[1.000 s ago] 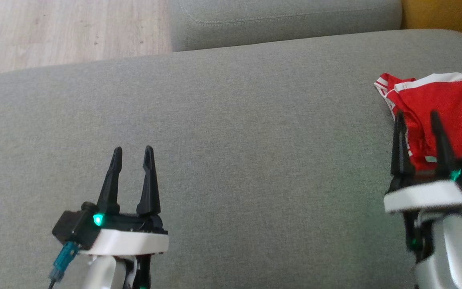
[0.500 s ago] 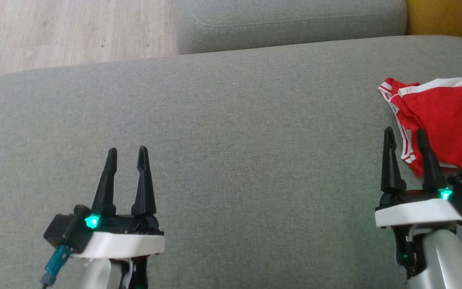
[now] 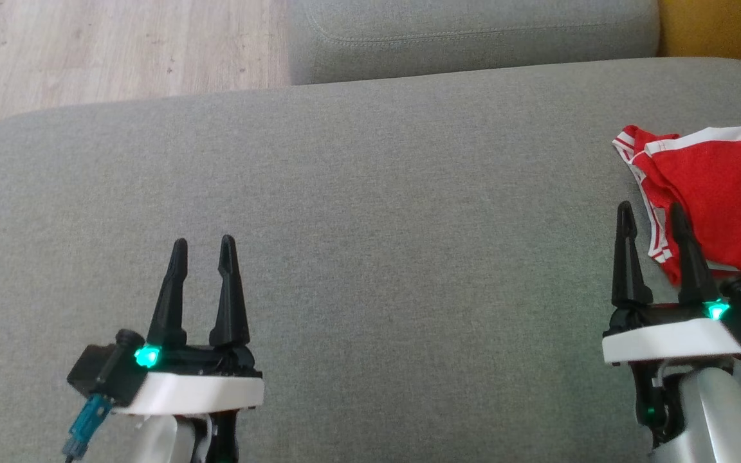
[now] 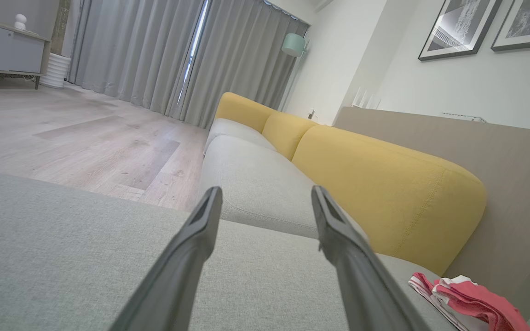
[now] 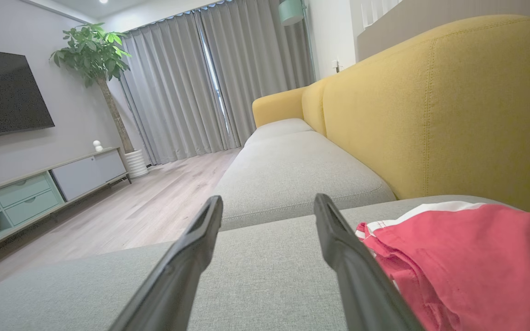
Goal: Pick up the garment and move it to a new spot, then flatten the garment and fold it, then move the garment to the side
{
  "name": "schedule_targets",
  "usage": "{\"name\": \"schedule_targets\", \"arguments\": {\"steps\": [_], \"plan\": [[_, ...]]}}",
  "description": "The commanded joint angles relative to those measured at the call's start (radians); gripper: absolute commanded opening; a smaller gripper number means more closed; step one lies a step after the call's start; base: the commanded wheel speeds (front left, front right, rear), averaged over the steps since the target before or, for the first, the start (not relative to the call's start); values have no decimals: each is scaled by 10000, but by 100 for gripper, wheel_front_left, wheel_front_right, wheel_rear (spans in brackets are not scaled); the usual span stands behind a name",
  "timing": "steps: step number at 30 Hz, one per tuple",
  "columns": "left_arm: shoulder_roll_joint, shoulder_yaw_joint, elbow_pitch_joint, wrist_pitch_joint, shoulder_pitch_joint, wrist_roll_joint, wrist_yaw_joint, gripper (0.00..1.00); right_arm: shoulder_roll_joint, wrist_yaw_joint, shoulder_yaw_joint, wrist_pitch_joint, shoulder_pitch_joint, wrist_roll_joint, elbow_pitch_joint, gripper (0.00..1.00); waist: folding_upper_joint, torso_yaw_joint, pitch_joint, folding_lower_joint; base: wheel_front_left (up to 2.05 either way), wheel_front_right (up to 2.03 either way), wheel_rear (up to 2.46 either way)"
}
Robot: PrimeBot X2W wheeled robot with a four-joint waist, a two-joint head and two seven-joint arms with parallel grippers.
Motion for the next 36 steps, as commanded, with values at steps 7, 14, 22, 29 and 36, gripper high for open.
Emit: {"name": "schedule_targets", "arguments": {"steps": [7,14,22,29,36], "plan": [[35,287,-262,-51,-162,-10,18,100,-30,-7,202,-108,-60,57,-362,100,0,10,62,0,0,0,0],[35,316,-124,-51,-166,-179,70,100,-30,-7,256,-108,-55,41,-304,100,0,37,42,0,0,0,0],[10,54,681,69,118,-499,57,0,15,0,40,85,127,361,494,0,0,38,25,0,0,0,0],[55,180,739,239,87,-1186,41,0,-22,-1,13,264,116,1161,506,0,0,34,-15,0,0,0,0],[97,326,814,435,49,-1961,17,0,-53,-1,-20,467,107,2065,516,0,0,29,-60,0,0,0,0]]}}
